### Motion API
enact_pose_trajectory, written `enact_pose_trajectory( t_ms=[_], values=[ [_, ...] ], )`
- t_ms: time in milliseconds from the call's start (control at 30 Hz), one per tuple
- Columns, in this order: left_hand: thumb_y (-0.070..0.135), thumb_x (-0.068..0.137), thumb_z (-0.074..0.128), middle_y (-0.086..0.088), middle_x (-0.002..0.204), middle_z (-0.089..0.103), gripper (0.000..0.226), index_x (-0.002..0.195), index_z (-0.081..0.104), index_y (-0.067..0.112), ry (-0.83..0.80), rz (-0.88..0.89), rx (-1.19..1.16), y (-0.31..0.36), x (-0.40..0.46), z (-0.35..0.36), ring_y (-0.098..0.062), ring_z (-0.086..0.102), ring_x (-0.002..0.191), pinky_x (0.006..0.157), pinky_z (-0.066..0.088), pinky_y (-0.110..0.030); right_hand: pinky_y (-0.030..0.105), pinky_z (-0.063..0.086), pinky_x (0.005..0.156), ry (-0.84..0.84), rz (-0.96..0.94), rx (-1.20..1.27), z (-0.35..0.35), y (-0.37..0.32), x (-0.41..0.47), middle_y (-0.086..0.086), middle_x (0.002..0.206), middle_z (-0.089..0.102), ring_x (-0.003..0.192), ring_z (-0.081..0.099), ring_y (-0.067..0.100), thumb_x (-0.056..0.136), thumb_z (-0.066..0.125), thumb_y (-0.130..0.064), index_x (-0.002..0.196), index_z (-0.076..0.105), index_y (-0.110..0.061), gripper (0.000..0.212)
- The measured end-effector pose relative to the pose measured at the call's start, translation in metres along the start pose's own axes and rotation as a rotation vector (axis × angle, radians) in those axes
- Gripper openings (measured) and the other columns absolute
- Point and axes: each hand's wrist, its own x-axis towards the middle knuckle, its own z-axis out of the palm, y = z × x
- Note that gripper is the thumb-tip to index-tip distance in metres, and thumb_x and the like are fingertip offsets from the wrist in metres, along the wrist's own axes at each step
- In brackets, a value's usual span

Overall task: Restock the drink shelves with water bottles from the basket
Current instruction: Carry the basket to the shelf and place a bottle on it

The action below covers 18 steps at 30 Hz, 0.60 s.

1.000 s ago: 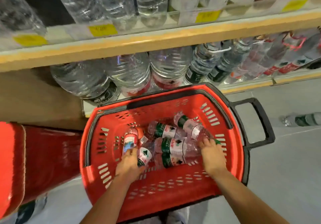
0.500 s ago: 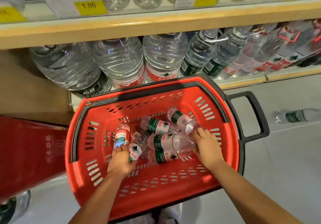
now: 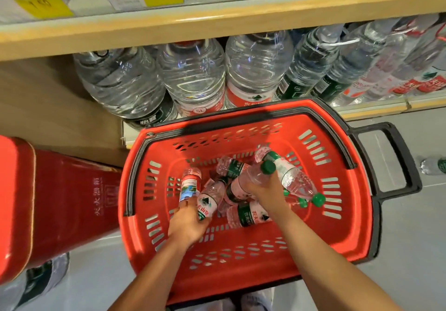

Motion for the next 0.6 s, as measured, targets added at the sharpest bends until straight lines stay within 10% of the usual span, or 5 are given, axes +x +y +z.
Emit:
enact_pose_trajectory(
  t_ms=[400,600],
  values=[
    [0.029,0.071,0.074,-0.005,0.124,0.058,0.069,0.131,0.045,0.013,0.160,0.181,-0.365,0.053,-0.146,-0.185,-0.024,0.055,0.115,0.093,0.044,-0.031,0.016,0.044,0.043,-0.008,0.050,0.186,-0.071,-0.217,-0.111,0.004,0.079,0.058,0.051,0.058,-0.001,0.073,0.072,-0.001,0.098,0.056,-0.007,0.031],
    [0.034,0.061,0.074,0.003,0.096,0.059,0.054,0.110,0.057,0.021,0.226,0.238,-0.588,0.107,-0.251,-0.302,-0.014,0.053,0.092,0.076,0.040,-0.018,0.035,0.045,0.089,0.038,-0.034,0.201,-0.099,-0.357,-0.178,0.003,0.121,0.062,0.112,0.058,0.022,0.066,0.078,-0.038,0.122,0.055,-0.023,0.062]
  ],
)
